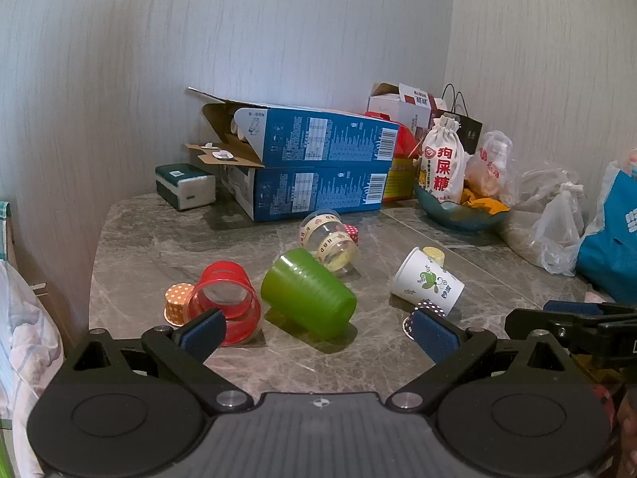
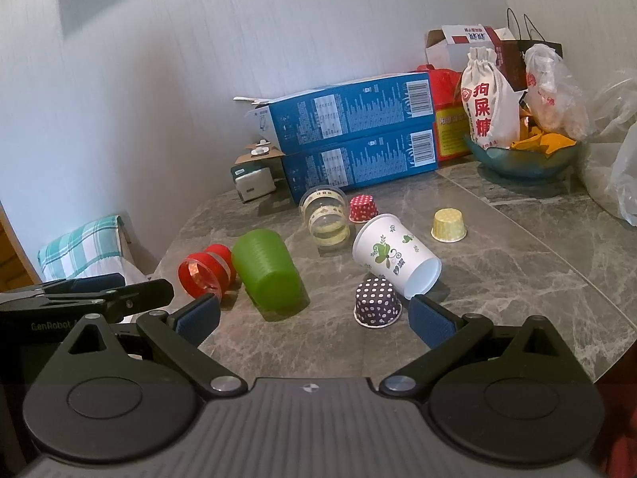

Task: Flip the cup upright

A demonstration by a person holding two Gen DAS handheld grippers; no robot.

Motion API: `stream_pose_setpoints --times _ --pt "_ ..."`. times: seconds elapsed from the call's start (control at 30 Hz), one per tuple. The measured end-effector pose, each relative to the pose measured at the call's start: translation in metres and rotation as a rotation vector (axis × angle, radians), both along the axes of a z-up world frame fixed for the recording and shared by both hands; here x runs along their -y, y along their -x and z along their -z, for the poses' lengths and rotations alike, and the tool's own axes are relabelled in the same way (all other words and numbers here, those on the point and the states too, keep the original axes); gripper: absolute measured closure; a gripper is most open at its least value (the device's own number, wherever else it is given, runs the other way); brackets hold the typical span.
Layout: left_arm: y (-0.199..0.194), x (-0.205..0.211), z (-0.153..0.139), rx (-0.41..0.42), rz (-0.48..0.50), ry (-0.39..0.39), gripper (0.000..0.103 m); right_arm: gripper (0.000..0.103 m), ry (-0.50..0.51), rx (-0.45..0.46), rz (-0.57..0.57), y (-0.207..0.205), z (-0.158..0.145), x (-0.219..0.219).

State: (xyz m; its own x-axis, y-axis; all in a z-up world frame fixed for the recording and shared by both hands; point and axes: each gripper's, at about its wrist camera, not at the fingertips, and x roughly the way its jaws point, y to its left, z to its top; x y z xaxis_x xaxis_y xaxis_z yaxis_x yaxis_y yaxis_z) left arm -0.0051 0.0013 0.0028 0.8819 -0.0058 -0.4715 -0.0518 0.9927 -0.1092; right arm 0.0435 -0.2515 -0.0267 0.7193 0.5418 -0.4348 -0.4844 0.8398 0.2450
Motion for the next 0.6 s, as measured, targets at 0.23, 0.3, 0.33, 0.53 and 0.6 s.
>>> stream_pose_setpoints --times 0.23,0.3,0.33,0.53,0.6 --pt "0.0001 0.0007 0.0009 -0.001 -0.005 0.003 0.002 0.001 0.000 0.001 -0.002 -0.0003 -0.0002 -0.0002" --pt "0.0003 0.0020 0.0018 -0.002 -0.007 0.004 0.002 0.001 0.000 0.001 -0.005 0.0000 0.0003 -0.0008" --pt "0.0003 0.0023 0.0021 -0.003 -0.009 0.004 0.002 0.001 0.001 0.000 -0.006 0.0000 0.0002 -0.0012" --pt "-0.0008 -0.0018 0.0034 -0.013 -0.019 0.011 0.002 0.001 0.002 -0.003 -0.010 -0.0010 -0.0003 -0.0016" --pt "-0.0009 -0.0036 0.0033 -0.013 -0.029 0.013 0.002 0.001 0.001 -0.003 -0.010 -0.0010 0.0000 -0.0016"
